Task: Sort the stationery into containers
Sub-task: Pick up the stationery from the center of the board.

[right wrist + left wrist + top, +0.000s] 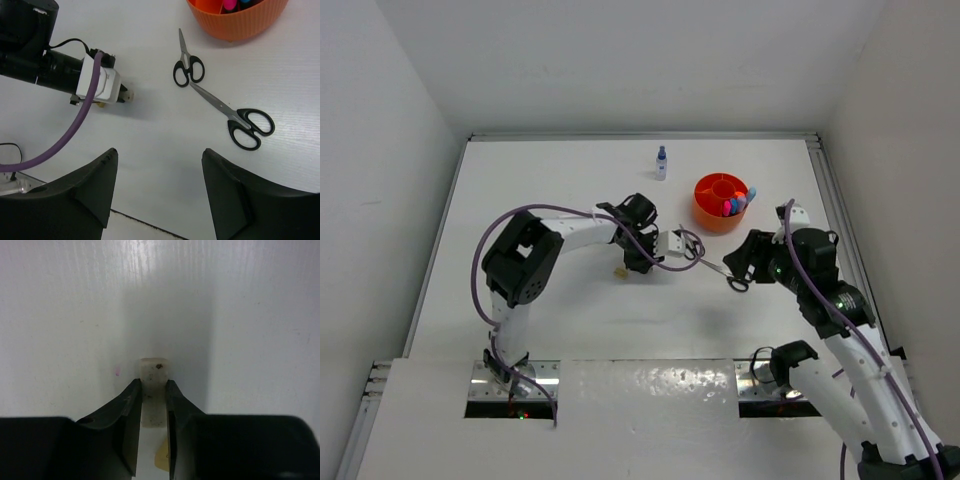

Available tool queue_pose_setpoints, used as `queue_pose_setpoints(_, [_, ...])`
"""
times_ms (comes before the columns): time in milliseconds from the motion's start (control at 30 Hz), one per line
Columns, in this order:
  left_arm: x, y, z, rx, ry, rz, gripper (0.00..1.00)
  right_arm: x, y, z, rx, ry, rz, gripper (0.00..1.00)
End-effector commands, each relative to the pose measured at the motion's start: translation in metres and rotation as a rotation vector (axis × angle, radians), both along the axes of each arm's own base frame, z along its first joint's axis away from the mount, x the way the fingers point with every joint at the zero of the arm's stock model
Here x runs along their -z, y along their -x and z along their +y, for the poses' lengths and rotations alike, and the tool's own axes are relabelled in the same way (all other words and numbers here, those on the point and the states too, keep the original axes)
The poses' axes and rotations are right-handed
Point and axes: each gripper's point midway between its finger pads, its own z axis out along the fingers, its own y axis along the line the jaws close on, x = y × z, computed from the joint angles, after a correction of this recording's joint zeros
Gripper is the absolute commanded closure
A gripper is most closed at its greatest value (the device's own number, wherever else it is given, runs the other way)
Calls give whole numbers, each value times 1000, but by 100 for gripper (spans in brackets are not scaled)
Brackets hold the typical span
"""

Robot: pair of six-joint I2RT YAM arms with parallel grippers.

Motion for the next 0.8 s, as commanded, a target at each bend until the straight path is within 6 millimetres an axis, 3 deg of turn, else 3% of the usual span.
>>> queue_pose_setpoints(0, [4,23,4,-4,11,141,100,-23,-2,-3,9,15,-34,33])
queue_pose_setpoints(133, [-60,38,-17,137,195,131,100,-41,-4,-1,21,-16,-52,33])
queue_pose_setpoints(333, [-121,41,-33,159,351,71,100,-68,-14,8,-7,-45,-97,35])
queue_pose_setpoints(400, [-143,42,-41,143,422,41,100,-68,-19,8,-3,-30,-66,35])
queue_pose_setpoints(467, [-170,44,-48,130,510,0,100,-88,-23,9,-8,-26,-69,35])
queue_pose_setpoints(533, [-185,48,-46,88,563,-28,100,-99,-29,12,-18,-23,-81,35])
queue_pose_setpoints(567, [-203,38,-52,80,633,-102,100,-104,-32,13,-20,-28,-89,36])
queue_pose_setpoints(600, [-211,40,-52,44,663,-98,100,-116,-38,16,-21,-40,-109,36])
queue_pose_setpoints(767, [-269,33,-52,-52,846,-214,100,-139,-53,37,-80,-111,-127,40])
